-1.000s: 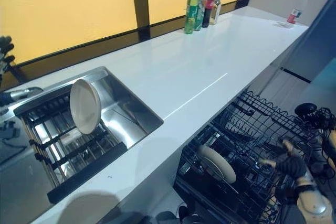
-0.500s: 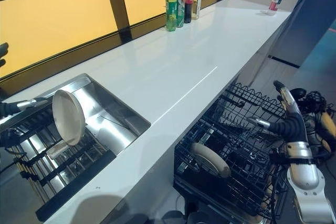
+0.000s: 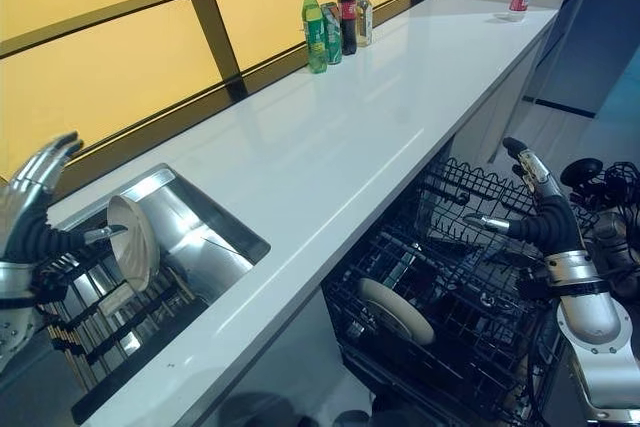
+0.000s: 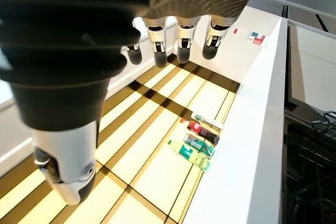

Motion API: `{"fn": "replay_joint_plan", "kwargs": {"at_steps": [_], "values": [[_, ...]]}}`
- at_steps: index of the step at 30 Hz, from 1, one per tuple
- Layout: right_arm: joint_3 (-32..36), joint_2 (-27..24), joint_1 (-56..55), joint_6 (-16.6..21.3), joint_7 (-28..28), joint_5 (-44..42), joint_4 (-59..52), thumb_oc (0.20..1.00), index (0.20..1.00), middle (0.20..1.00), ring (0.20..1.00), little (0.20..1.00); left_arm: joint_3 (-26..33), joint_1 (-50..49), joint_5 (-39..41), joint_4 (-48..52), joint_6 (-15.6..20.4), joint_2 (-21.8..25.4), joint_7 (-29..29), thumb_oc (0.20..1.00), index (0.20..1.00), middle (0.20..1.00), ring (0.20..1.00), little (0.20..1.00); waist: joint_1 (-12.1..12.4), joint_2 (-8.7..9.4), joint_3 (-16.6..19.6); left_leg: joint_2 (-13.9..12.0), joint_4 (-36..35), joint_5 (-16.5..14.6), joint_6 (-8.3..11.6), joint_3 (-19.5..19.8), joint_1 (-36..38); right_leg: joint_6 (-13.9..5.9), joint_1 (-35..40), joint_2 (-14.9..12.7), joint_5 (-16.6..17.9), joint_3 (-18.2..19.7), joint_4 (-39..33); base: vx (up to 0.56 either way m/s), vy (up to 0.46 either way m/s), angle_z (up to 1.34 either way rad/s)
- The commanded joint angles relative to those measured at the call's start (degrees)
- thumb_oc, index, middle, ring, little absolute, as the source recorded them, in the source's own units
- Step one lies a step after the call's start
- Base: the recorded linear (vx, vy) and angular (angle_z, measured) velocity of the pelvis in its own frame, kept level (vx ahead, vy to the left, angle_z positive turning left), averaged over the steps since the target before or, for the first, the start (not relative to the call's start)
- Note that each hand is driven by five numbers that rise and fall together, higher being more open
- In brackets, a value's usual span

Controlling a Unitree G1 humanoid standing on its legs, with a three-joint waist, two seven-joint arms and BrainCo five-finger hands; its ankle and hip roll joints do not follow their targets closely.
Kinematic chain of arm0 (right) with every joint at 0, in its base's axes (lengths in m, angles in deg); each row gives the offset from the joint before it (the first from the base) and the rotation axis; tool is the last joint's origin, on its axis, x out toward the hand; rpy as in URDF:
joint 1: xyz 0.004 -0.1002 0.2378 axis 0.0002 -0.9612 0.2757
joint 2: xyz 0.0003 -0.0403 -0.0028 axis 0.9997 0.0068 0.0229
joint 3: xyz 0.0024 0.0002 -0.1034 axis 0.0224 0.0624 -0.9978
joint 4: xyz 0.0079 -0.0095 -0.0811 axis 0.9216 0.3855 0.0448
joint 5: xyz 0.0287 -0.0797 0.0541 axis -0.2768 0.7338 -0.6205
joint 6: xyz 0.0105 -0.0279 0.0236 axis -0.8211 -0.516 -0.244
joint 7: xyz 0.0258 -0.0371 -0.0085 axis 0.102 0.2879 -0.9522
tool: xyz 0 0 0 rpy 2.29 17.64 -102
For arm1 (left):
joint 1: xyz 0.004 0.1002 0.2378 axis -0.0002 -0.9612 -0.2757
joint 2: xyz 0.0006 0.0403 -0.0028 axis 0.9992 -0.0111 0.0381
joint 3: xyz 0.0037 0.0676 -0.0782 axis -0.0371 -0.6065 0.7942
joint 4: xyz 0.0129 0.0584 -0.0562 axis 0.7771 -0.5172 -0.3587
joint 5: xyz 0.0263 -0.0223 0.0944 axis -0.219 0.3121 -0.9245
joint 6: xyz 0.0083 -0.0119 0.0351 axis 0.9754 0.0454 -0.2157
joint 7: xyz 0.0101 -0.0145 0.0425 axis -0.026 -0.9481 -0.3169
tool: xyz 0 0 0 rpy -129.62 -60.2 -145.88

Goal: Pick up plates and place into dishwasher.

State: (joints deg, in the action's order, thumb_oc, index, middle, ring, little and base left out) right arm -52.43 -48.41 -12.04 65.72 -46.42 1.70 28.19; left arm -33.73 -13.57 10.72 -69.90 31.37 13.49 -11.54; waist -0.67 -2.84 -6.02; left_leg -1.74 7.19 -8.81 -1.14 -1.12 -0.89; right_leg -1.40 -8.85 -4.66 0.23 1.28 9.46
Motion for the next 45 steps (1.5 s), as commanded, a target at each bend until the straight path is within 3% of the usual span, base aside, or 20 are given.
{"fn": "replay_joint_plan", "kwargs": {"at_steps": [1,7,13,19,24,28,36,45], "values": [[1.3,-1.4,2.2,4.3,-1.9,-1.9,0.7,1.0,1.0,1.0,1.0,1.0,2.8,-1.1,-0.9,-0.7,-0.2,1.2,4.7,1.0,1.0,1.0,1.0,1.0,-0.5,2.83,0.8,0.2,0.9,5.5,4.87,-0.2,-1.0,-1.46,8.6,0.9,-3.5,-2.9,-5.7,0.06,0.198,-0.39],[1.8,-1.8,1.9,4.9,-2.5,-2.7,1.8,1.0,1.0,1.0,1.0,1.0,3.9,-1.9,-3.6,-3.3,-0.6,0.4,8.3,1.0,1.0,1.0,1.0,1.0,-0.8,2.15,0.9,1.6,-0.9,4.5,4.65,-0.1,0.8,-2.24,8.3,-0.1,-3.5,-2.6,-5.8,0.07,0.159,-0.01],[1.0,-1.1,2.1,3.2,-3.0,-1.4,1.8,1.0,1.0,1.0,1.0,1.0,6.6,-4.0,-7.2,-3.9,-0.6,1.6,9.5,1.0,1.0,1.0,1.0,1.0,0.0,1.77,0.8,2.6,0.2,3.2,4.18,0.5,1.3,-3.1,8.8,-1.3,-3.5,-2.9,-5.5,0.09,0.106,0.13],[0.8,-2.0,2.2,1.8,-3.4,-1.9,2.2,1.0,1.0,1.0,1.0,1.0,7.5,-5.3,-10.8,-4.0,-2.0,4.2,11.2,1.0,1.0,1.0,1.0,1.0,0.6,1.93,0.1,2.9,1.2,2.4,3.8,0.9,1.4,-3.9,9.0,-2.2,-3.3,-3.2,-5.1,0.07,0.064,0.09],[0.7,-3.1,2.2,0.8,-3.8,-2.5,2.3,1.0,1.0,1.0,1.0,1.0,8.2,-7.1,-18.3,-5.0,-5.6,8.2,14.5,1.0,1.0,1.0,1.0,1.0,0.9,1.88,-0.5,3.0,1.6,2.1,3.51,1.2,1.3,-4.58,8.8,-2.7,-2.9,-3.4,-5.1,0.05,0.052,0.02],[-0.2,-3.6,2.5,0.9,-3.3,-2.1,3.0,1.0,1.0,1.0,1.0,1.0,7.9,-8.0,-18.5,-6.7,-6.4,10.6,16.3,1.0,1.0,1.0,1.0,1.0,0.9,1.57,-1.1,3.2,2.1,1.8,3.28,1.2,1.1,-5.01,8.6,-3.2,-2.7,-3.4,-4.8,0.03,0.057,0.01],[-2.9,-4.5,4.7,0.3,-2.3,-1.6,3.8,1.0,1.0,1.0,1.0,1.0,-1.3,-1.8,-23.0,-8.5,-8.7,11.4,19.0,1.0,1.0,1.0,1.0,1.0,0.3,1.6,-3.1,3.5,4.6,1.2,2.88,1.1,-0.6,-5.68,7.3,-3.8,-2.2,-2.9,-3.6,0.01,0.019,0.03],[-5.9,-6.6,7.6,1.5,1.0,-1.4,5.3,1.0,1.0,1.0,1.0,1.0,-10.5,6.4,-26.9,-14.7,-18.3,15.3,26.7,1.0,1.0,1.0,1.0,1.0,-0.7,2.4,-7.6,3.6,7.8,1.2,2.17,0.2,-5.3,-6.39,3.5,-3.9,-0.7,-1.3,-2.9,-0.08,0.014,0.01]]}}
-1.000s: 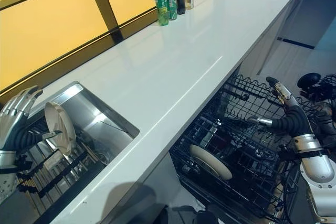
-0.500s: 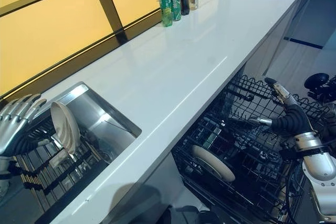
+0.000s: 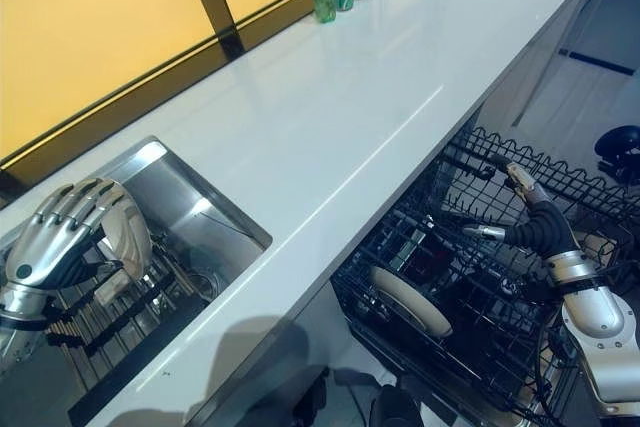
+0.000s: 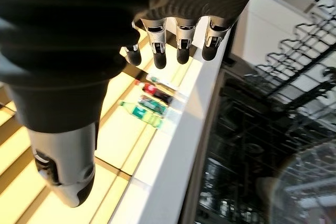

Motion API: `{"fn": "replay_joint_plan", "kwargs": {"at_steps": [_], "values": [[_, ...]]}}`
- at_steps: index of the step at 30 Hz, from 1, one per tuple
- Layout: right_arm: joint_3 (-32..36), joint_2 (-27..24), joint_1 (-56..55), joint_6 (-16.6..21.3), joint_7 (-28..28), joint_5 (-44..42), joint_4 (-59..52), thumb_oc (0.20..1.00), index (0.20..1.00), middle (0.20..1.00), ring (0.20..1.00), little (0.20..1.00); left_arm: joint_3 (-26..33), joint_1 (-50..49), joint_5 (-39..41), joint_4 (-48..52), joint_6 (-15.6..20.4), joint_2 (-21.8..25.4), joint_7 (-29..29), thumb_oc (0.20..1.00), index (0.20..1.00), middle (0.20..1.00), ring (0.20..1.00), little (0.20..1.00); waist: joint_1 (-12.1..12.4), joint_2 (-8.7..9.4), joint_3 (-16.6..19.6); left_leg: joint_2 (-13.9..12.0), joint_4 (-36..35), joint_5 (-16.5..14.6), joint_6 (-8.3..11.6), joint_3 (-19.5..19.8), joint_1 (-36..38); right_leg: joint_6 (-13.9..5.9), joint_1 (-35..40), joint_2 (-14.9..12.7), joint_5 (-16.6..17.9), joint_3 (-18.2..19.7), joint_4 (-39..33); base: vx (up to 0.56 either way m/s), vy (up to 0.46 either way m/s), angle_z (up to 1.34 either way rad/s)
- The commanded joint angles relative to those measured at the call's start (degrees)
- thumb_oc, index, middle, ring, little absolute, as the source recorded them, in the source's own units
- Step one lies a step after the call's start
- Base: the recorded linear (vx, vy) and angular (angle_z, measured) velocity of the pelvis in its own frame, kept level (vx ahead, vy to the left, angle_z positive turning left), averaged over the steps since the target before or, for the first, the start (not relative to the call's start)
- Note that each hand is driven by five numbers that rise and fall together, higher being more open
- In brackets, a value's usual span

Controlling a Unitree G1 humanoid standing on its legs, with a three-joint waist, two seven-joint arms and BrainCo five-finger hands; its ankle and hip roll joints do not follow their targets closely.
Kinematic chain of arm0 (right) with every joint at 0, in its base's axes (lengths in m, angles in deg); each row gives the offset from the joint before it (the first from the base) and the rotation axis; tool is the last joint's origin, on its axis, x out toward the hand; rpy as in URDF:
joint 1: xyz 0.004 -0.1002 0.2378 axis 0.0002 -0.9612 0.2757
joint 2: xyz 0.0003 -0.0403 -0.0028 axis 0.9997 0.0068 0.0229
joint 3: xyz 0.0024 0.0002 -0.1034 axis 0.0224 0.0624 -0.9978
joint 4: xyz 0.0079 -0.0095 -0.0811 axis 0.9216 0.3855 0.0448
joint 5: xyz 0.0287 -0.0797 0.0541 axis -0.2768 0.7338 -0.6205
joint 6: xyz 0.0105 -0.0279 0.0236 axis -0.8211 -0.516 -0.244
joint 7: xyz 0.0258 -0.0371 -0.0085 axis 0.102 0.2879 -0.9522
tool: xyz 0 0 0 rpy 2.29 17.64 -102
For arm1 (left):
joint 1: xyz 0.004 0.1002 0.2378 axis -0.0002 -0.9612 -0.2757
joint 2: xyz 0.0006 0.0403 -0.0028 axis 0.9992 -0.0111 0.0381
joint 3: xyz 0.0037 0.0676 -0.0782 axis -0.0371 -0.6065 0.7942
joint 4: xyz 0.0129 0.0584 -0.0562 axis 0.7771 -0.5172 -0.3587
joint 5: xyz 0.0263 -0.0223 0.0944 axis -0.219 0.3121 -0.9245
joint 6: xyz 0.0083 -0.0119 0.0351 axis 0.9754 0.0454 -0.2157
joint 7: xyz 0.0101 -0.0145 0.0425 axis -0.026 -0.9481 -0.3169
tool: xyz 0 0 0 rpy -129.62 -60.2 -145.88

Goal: Pick up plates and place into dishwasher.

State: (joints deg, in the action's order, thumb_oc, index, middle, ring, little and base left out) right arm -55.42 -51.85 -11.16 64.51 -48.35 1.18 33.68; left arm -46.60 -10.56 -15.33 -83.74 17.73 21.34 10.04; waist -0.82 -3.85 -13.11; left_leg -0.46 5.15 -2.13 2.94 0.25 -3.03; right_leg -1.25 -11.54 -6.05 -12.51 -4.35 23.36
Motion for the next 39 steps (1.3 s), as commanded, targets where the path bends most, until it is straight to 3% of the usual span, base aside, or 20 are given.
{"fn": "replay_joint_plan", "kwargs": {"at_steps": [1,9,15,19,25,26,28,39], "values": [[-3.3,-3.3,7.3,2.8,3.4,-1.1,0.0,1.0,1.0,1.0,1.0,1.0,1.6,4.5,-0.7,-1.4,-5.6,8.1,6.3,1.0,1.0,1.0,1.0,1.0,-0.6,3.55,-1.1,2.3,10.3,-5.5,-2.01,-1.3,-3.8,-6.59,5.6,-2.6,12.3,4.5,-16.7,-0.12,-0.005,-0.03],[-6.6,-3.0,11.4,2.7,7.6,0.1,-0.3,1.0,1.0,1.0,1.0,1.0,-3.5,14.6,-0.8,-5.9,-12.3,9.5,13.9,1.0,1.0,1.0,1.0,1.0,-0.9,4.44,-5.5,2.4,13.2,-5.4,-2.66,-1.6,-9.5,-6.74,1.0,-3.1,13.7,5.4,-15.7,-0.12,-0.011,0.0],[-9.1,-3.4,15.2,3.0,11.2,0.8,0.1,1.0,1.0,1.0,1.0,1.0,-9.5,22.7,-2.6,-7.7,-15.6,12.2,10.9,1.0,1.0,1.0,1.0,1.0,-1.2,4.66,-8.9,2.4,14.7,-5.3,-3.0,-1.5,-13.9,-6.96,-2.5,-3.4,15.1,5.8,-15.7,-0.14,-0.01,-0.01],[-10.2,-4.2,17.6,3.5,12.4,0.6,0.6,1.0,1.0,1.0,1.0,1.0,-14.2,27.0,-2.1,-8.8,-15.8,14.2,8.6,1.0,1.0,1.0,1.0,1.0,-1.6,4.61,-10.5,2.4,14.9,-5.3,-3.25,-2.0,-15.8,-7.18,-4.2,-3.7,15.9,6.0,-16.0,-0.09,0.019,0.01],[-9.9,-4.8,18.1,4.0,13.0,0.5,0.8,1.0,1.0,1.0,1.0,1.0,-18.6,30.6,-2.2,-6.2,-8.2,17.2,2.2,1.0,1.0,1.0,1.0,1.0,-1.8,4.08,-11.8,2.8,14.5,-5.4,-3.64,-2.6,-16.5,-7.28,-5.3,-4.2,16.3,5.8,-16.2,-0.03,0.017,0.0],[-9.9,-5.0,18.2,4.0,13.1,0.4,0.8,1.0,1.0,1.0,1.0,1.0,-19.2,30.7,-1.7,-5.7,-7.7,17.6,1.7,0.57,0.57,0.57,0.57,0.57,-1.7,4.0,-11.9,2.8,14.4,-5.4,-3.68,-2.6,-16.6,-7.27,-5.3,-4.3,16.4,5.9,-16.2,0.0,0.0,0.0],[-9.9,-5.2,18.4,4.0,13.1,0.5,0.9,1.0,1.0,1.0,1.0,1.0,-19.9,31.0,-0.2,-5.2,-7.1,18.0,0.9,0.2,0.2,0.2,0.2,0.2,-1.8,3.8,-12.0,3.0,14.2,-5.4,-3.78,-2.7,-16.4,-7.3,-5.3,-4.4,16.4,5.9,-16.2,0.0,0.036,0.01],[-8.1,-4.4,17.3,3.8,11.5,0.8,1.3,1.0,1.0,1.0,1.0,1.0,-16.6,27.5,0.8,-4.0,-5.0,17.7,2.2,0.2,0.2,0.2,0.2,0.2,-1.3,3.4,-11.2,3.6,12.4,-5.2,-3.71,-2.3,-14.2,-6.94,-3.9,-4.7,16.0,5.3,-17.0,0.0,0.003,0.0]]}}
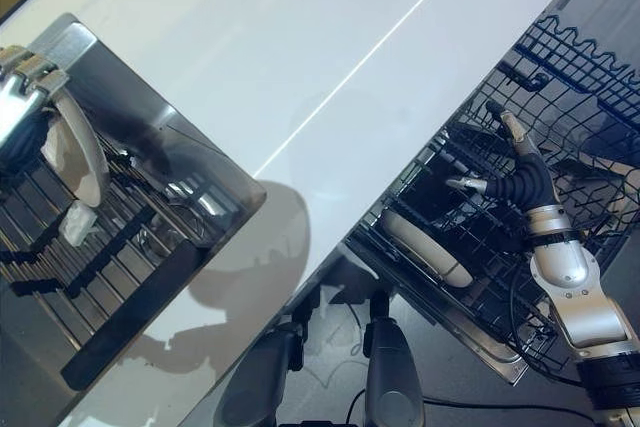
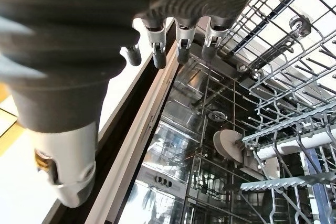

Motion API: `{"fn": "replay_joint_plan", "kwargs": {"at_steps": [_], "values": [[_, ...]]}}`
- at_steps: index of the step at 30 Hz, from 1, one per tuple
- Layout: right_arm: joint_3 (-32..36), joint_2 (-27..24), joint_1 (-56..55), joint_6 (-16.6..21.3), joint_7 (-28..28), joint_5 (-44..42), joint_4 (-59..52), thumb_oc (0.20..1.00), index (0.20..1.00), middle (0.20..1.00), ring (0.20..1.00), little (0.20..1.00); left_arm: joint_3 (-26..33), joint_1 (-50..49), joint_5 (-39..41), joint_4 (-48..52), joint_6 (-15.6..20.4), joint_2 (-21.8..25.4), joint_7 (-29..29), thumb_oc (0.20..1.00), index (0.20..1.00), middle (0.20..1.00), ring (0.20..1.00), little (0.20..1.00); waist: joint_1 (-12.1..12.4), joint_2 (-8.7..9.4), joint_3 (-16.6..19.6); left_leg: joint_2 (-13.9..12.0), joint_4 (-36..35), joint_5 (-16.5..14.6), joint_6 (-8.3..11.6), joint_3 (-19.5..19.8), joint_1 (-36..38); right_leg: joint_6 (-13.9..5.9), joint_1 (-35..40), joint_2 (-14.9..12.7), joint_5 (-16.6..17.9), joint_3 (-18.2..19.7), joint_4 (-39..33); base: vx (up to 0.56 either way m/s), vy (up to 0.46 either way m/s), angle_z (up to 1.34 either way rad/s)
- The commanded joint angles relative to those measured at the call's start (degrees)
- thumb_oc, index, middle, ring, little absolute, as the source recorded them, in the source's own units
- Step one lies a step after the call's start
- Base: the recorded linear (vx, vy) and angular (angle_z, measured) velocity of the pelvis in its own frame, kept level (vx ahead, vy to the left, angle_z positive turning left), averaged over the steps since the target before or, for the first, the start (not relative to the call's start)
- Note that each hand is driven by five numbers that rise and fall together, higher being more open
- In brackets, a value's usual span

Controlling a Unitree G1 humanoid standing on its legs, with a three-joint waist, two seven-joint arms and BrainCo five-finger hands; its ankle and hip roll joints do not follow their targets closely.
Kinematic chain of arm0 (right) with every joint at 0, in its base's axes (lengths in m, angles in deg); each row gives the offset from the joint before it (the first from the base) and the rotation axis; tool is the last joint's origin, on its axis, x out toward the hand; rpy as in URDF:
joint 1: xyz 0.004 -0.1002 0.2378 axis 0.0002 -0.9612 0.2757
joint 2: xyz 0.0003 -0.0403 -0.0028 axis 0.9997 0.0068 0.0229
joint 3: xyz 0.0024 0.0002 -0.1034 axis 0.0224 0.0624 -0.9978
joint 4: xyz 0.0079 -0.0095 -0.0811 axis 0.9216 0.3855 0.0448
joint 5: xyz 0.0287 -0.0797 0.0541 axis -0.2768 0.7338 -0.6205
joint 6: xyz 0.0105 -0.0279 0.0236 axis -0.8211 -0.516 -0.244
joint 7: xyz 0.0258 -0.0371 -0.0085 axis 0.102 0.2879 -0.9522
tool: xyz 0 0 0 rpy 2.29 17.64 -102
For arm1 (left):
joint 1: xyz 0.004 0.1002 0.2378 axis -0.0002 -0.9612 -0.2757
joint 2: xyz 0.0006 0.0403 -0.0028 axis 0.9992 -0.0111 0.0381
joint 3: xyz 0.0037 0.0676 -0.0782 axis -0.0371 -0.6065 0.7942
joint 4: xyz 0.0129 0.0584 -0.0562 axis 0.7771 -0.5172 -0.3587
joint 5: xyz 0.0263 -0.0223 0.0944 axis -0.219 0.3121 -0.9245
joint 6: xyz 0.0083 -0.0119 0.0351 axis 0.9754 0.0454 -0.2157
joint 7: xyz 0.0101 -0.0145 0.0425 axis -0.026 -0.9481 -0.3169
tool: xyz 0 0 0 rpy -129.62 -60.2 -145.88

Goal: Pick up plates and place into dishwasher.

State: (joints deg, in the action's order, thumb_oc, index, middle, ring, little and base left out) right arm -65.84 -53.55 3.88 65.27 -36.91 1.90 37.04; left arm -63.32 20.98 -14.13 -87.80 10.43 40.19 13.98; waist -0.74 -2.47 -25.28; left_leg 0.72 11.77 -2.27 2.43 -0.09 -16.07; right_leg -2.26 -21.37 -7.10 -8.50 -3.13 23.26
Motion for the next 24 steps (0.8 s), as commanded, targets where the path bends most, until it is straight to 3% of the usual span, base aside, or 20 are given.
{"fn": "replay_joint_plan", "kwargs": {"at_steps": [1,9,11,13,15,24], "values": [[2.5,-2.7,2.2,2.8,-0.1,0.1,-2.1,1.0,1.0,1.0,1.0,1.0,0.6,-4.4,-0.4,-0.2,2.6,-1.3,-1.5,0.2,0.2,0.2,0.2,0.2,-1.3,2.02,1.1,2.5,5.5,-5.1,-3.17,-1.9,-0.9,-5.89,6.1,-3.7,12.0,4.0,-16.9,0.0,0.0,0.0],[4.1,-1.7,-0.1,2.9,-1.5,0.1,-2.5,1.0,1.0,1.0,1.0,1.0,6.1,-10.5,-0.9,-0.5,1.3,-3.5,2.2,0.2,0.2,0.2,0.2,0.2,-0.9,2.1,3.5,2.8,3.3,-4.7,-3.03,-1.6,2.1,-5.57,8.4,-3.4,11.4,3.5,-17.8,0.02,0.012,-0.01],[4.2,-1.6,-0.6,3.0,-1.7,0.0,-2.3,1.0,1.0,1.0,1.0,1.0,7.5,-11.8,-0.6,-0.5,-0.5,-4.4,4.1,0.2,0.2,0.2,0.2,0.2,-0.8,2.14,4.2,2.7,2.5,-4.6,-2.9,-1.6,3.0,-5.54,9.2,-3.3,11.2,3.2,-18.1,0.03,0.014,-0.03],[4.5,-1.1,-1.2,2.7,-2.0,0.1,-2.4,1.0,1.0,1.0,1.0,1.0,9.9,-13.3,2.0,-0.7,-6.2,-5.8,8.1,0.2,0.2,0.2,0.2,0.2,-0.5,2.24,5.1,2.7,1.8,-4.5,-2.84,-1.4,4.0,-5.45,10.0,-3.2,10.9,3.1,-18.3,0.05,0.01,-0.02],[4.5,-0.4,-1.6,2.1,-2.2,0.5,-2.8,1.0,1.0,1.0,1.0,1.0,12.3,-13.9,3.6,-2.5,-7.5,-8.0,11.2,0.2,0.2,0.2,0.2,0.2,-0.4,2.43,5.8,2.7,1.2,-4.6,-2.89,-1.4,4.9,-5.45,10.7,-3.2,10.5,3.1,-18.4,0.06,0.011,0.0],[4.3,2.4,-3.5,1.3,-2.1,1.4,-4.3,1.0,1.0,1.0,1.0,1.0,19.1,-16.2,4.3,0.2,-7.9,-17.1,18.2,0.2,0.2,0.2,0.2,0.2,0.4,4.2,7.8,2.3,-0.2,-5.0,-2.92,-0.8,7.3,-5.61,12.4,-2.6,9.9,3.2,-18.4,0.03,-0.016,0.04]]}}
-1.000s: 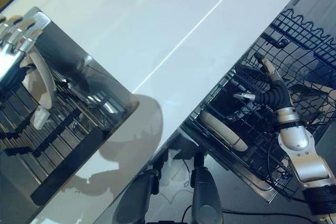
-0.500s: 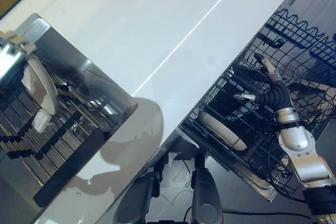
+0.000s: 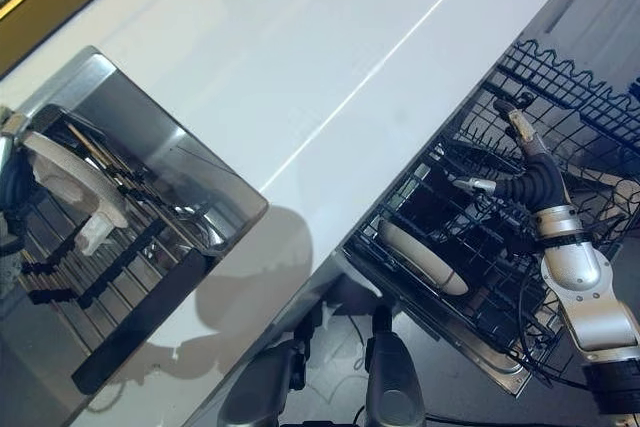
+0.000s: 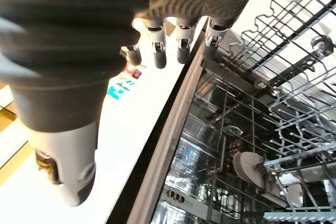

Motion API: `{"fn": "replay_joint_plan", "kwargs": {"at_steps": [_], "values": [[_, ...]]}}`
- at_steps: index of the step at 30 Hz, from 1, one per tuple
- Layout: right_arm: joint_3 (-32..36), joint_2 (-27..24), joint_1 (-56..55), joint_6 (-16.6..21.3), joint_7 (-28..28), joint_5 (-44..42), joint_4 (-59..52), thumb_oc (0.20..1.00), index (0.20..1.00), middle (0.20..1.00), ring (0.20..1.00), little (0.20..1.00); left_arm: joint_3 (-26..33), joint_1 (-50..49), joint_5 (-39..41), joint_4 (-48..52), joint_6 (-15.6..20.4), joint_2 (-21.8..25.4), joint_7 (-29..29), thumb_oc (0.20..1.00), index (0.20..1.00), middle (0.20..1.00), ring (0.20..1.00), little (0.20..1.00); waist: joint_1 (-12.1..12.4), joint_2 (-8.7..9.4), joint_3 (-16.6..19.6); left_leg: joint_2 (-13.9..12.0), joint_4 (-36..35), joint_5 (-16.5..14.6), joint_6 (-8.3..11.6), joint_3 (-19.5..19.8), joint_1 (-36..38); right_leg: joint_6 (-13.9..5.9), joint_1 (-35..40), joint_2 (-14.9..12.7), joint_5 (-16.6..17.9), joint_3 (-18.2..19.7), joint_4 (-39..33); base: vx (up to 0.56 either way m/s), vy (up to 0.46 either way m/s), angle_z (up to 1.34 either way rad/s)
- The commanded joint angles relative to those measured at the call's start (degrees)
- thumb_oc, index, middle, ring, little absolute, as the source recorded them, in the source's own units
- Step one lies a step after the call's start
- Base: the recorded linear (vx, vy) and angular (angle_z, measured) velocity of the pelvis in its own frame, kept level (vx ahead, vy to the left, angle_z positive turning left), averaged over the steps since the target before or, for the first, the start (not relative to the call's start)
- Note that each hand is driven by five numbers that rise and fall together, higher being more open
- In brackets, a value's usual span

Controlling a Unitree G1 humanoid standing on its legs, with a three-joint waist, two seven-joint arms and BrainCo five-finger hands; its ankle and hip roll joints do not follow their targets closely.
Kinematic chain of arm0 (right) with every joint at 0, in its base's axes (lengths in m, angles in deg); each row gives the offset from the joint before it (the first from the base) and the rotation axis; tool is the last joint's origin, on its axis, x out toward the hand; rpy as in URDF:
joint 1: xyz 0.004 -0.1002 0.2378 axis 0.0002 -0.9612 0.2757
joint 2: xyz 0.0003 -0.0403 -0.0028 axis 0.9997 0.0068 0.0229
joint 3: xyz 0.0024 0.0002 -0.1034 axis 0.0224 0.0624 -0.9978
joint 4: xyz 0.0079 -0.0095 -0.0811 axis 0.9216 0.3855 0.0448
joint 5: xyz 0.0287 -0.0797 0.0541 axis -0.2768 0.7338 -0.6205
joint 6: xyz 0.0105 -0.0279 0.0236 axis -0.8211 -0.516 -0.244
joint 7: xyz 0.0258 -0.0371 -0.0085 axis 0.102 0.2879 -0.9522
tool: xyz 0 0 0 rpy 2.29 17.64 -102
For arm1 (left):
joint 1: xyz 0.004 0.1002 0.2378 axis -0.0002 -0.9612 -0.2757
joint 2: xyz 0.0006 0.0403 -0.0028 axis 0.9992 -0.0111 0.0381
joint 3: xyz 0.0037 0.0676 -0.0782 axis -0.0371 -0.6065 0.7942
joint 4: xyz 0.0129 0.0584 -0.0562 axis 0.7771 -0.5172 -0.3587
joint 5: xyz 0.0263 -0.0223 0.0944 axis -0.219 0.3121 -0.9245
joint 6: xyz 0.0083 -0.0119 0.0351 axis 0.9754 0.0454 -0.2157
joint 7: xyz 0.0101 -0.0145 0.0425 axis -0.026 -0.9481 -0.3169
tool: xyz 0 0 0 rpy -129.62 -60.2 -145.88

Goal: Pick up plates and place into dishwasher.

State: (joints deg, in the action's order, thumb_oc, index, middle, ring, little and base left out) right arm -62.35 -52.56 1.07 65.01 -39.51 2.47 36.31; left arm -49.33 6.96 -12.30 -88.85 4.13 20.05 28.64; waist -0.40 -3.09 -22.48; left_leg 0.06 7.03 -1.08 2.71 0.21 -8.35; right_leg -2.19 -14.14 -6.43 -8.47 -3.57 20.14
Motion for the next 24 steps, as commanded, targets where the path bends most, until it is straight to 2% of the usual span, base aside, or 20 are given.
{"fn": "replay_joint_plan", "kwargs": {"at_steps": [1,11,15,20,21,24], "values": [[0.8,1.9,-1.1,1.7,0.5,1.0,-3.8,1.0,1.0,1.0,1.0,1.0,5.8,-2.4,2.9,2.0,-1.9,2.6,3.8,0.2,0.2,0.2,0.2,0.2,0.2,5.08,5.3,2.9,4.2,-6.3,-3.26,-1.1,0.0,-5.76,5.5,-3.2,9.8,3.7,-15.4,0.0,0.0,0.0],[2.2,4.2,-5.0,3.3,0.1,0.6,-4.2,1.0,1.0,1.0,1.0,1.0,13.1,-5.2,7.9,5.7,-3.6,-1.6,8.2,0.2,0.2,0.2,0.2,0.2,0.5,6.74,8.5,2.4,2.0,-6.8,-3.31,-1.0,3.3,-6.09,8.2,-2.4,9.7,4.1,-16.8,0.04,-0.012,-0.02],[1.7,5.2,-5.6,3.7,0.9,0.5,-4.9,1.0,1.0,1.0,1.0,1.0,14.5,-5.6,9.3,7.7,-1.8,-4.2,8.1,0.2,0.2,0.2,0.2,0.2,0.7,7.6,9.6,2.1,1.3,-6.9,-3.3,-0.7,4.4,-6.17,9.0,-2.1,9.6,4.0,-16.9,0.05,-0.038,0.03],[0.8,6.3,-4.6,7.7,3.0,1.1,-7.4,1.0,1.0,1.0,1.0,1.0,13.6,-5.0,14.5,11.1,4.0,-8.4,6.0,0.2,0.2,0.2,0.2,0.2,1.1,8.65,10.8,1.9,0.7,-7.4,-3.41,-0.2,5.5,-6.26,10.2,-1.6,9.6,4.1,-17.6,0.0,-0.048,0.02],[0.6,6.6,-4.2,8.7,3.6,1.8,-8.4,1.0,1.0,1.0,1.0,1.0,13.4,-5.0,16.0,12.0,6.2,-9.7,5.3,0.2,0.2,0.2,0.2,0.2,1.3,8.8,11.2,1.8,0.4,-7.4,-3.44,-0.1,5.8,-6.27,10.5,-1.5,9.5,4.1,-17.9,-0.02,-0.048,-0.01],[-0.3,7.5,-2.6,11.2,4.4,2.1,-11.2,1.0,1.0,1.0,1.0,1.0,12.5,-5.0,17.2,15.3,8.3,-12.8,3.1,0.2,0.2,0.2,0.2,0.2,2.0,9.24,12.8,1.8,-0.7,-7.6,-3.43,0.2,6.8,-6.2,11.5,-1.2,9.3,3.7,-18.5,-0.02,-0.047,-0.04]]}}
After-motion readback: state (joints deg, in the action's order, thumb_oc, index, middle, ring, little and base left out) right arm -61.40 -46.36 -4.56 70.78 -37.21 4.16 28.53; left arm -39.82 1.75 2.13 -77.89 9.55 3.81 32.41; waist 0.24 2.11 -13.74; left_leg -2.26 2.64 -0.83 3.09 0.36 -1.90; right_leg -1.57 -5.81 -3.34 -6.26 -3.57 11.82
